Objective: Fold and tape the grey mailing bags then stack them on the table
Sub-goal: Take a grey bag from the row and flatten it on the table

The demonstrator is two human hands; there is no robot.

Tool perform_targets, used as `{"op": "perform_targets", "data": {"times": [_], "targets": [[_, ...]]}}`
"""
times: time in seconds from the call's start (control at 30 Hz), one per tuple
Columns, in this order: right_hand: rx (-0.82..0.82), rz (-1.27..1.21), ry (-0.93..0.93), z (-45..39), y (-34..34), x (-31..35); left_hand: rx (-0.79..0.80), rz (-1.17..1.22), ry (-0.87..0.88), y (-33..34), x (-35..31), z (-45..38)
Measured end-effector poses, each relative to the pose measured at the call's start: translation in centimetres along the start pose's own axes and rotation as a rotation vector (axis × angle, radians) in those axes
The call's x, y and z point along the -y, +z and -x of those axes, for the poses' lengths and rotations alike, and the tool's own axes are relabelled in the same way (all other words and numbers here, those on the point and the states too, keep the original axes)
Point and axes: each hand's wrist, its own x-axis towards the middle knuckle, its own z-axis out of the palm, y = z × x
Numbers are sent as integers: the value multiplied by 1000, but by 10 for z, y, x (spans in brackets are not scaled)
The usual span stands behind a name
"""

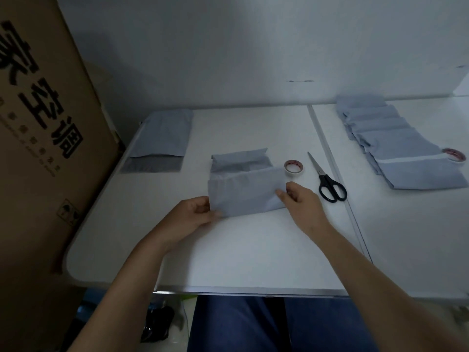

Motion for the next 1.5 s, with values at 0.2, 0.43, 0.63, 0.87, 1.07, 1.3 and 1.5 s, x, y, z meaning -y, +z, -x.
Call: {"op": "perform_targets", "data": {"times": [0.2,0.43,0.63,0.87,1.07,1.3,1.5], "targets": [[-58,69,-25,2,10,4,-381,16,-44,18,8,-7],[-79,195,-144,6,16,3,-566,-196,-23,31,7,-4],[-81,400,-263,10,21,-4,-529,-446,2,30,3,-3],[-106,535,-273,19,24,-7,-508,-553,48,33,6,1],[-218,617,-269,25,24,-4,-479,-605,58,32,9,-3],[-15,551,-504,16,55,23,-454,-643,72,31,7,-4],[55,641,-471,23,72,9,-440,-631,76,28,10,-2]]}}
